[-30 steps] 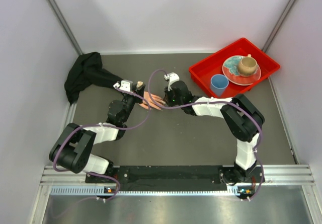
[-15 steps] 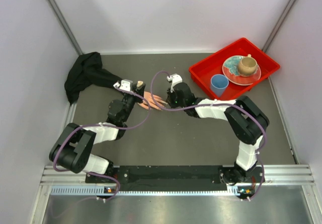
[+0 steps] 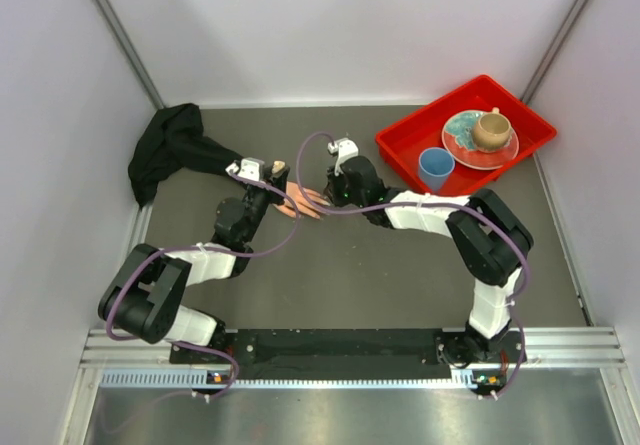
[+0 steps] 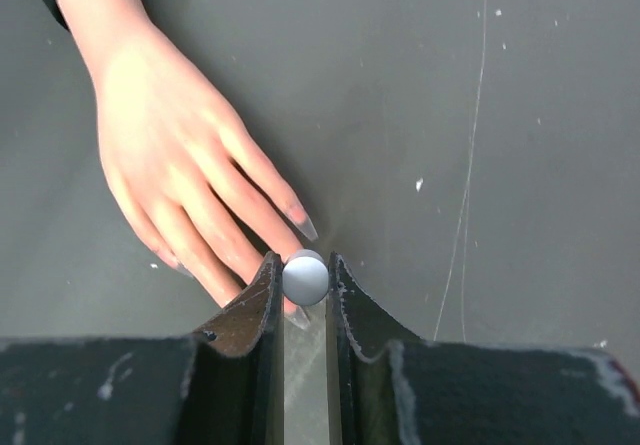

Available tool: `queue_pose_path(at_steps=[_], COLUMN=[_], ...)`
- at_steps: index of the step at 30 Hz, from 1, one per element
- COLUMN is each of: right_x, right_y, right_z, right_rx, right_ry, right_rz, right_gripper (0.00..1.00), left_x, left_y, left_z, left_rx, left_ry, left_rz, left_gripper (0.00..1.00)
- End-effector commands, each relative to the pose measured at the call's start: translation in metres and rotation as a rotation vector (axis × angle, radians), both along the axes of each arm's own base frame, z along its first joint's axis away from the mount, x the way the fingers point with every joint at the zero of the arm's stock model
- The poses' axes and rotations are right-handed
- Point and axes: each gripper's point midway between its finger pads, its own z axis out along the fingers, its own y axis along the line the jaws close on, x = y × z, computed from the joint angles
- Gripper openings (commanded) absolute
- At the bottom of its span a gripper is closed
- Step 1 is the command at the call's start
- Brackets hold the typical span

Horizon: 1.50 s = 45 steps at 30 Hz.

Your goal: Paint the nails

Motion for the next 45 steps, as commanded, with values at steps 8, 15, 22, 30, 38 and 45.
queue_pose_path(at_steps=[8,15,22,30,38,45], right_x=[0.009,0.010,0.010,0.008,0.007,0.008], right_y=[0.021,0.018,0.018,0.015,0.010,0.006], right_z=[0.015,0.011,0.010,0.007,0.005,0.002], right_rx=[0.053,0.043,0.045,0.038,0.034,0.030], right_ry=[-0.026,-0.021,-0.018,-0.012,-0.007,0.001], right_rz=[0.038,0.024,0.022,0.016,0.006,-0.005], right_gripper=[0.00,0.00,0.00,0.00,0.00,0.00], left_x=[0.005,0.004,0.005,0.005,0.005,0.005], left_y=[-0.002,-0.002,-0.002,-0.001,-0.001,-0.001], left_z=[0.022,0.024,0.023,0.023,0.024,0.022], left_rx=[-0.023,-0.022,-0.021,-0.020,-0.019,-0.017], left_ry=[-0.061,-0.065,-0.064,-0.062,-0.064,-0.060], left_rz=[-0.006,-0.006,-0.006,-0.003,-0.004,-0.004], left_gripper=[0.00,0.00,0.00,0.00,0.00,0.00])
